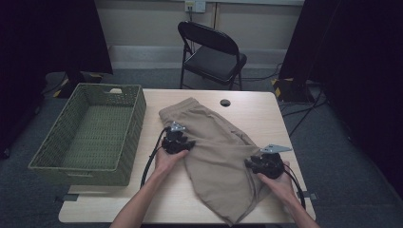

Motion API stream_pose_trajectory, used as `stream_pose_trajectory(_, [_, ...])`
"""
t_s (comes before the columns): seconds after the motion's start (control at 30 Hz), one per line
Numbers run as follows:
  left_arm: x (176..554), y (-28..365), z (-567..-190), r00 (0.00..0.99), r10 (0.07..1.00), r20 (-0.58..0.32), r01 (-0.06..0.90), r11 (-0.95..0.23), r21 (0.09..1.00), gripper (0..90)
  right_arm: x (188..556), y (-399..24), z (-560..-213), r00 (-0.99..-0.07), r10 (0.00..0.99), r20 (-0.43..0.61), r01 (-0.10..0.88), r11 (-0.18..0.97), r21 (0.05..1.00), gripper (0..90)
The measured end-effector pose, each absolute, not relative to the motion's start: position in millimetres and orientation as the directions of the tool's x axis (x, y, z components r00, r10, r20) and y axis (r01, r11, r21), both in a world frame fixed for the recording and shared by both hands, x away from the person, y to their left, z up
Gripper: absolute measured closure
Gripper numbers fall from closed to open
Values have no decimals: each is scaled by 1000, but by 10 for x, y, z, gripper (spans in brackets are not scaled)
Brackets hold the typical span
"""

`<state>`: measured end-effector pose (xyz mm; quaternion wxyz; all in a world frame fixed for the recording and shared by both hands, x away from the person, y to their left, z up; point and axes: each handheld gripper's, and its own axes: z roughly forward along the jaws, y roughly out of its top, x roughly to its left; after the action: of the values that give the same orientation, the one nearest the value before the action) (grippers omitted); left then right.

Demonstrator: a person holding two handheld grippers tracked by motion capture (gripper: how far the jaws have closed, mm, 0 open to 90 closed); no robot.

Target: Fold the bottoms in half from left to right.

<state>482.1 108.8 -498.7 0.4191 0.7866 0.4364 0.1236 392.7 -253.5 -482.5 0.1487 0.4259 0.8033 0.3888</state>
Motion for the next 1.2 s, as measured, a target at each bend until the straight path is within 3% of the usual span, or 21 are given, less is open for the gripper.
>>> stream_pose_trajectory(0.13, [4902,1208,-4915,562,802,-203,583,-209,785,546,3914,-2365,-4872,-629,774,77,566,388,727,590])
stream_pose_trajectory(0.2, [4880,1294,-4830,563,793,-232,576,-175,799,619,3917,-2286,-4898,-634,770,69,568,403,718,584])
stream_pose_trajectory(0.23, [4855,1323,-4782,564,790,-240,576,-168,800,614,3918,-2251,-4910,-638,767,69,566,407,717,580])
stream_pose_trajectory(0.53, [4339,1287,-4641,714,678,-177,508,-327,797,687,3900,-2009,-4920,-665,744,65,546,425,722,581])
stream_pose_trajectory(0.73, [4242,1420,-4630,688,690,-222,537,-279,796,659,3949,-1772,-4937,-677,735,43,521,437,733,599])
stream_pose_trajectory(0.9, [4183,1578,-4613,718,674,-172,508,-339,792,661,4059,-1610,-4953,-678,734,44,514,430,743,612])
stream_pose_trajectory(0.97, [4185,1646,-4656,689,679,-251,555,-272,786,664,4107,-1545,-4955,-673,738,51,518,421,745,613])
stream_pose_trajectory(1.03, [4170,1613,-4703,688,705,-170,542,-344,767,662,4130,-1481,-4963,-671,739,50,514,416,750,614])
stream_pose_trajectory(1.1, [4196,1617,-4793,642,733,-227,600,-295,744,654,4131,-1435,-4963,-672,740,33,506,426,750,647])
stream_pose_trajectory(1.2, [4224,1587,-4860,670,724,-162,576,-369,729,658,4139,-1416,-4951,-667,745,23,510,434,742,669])
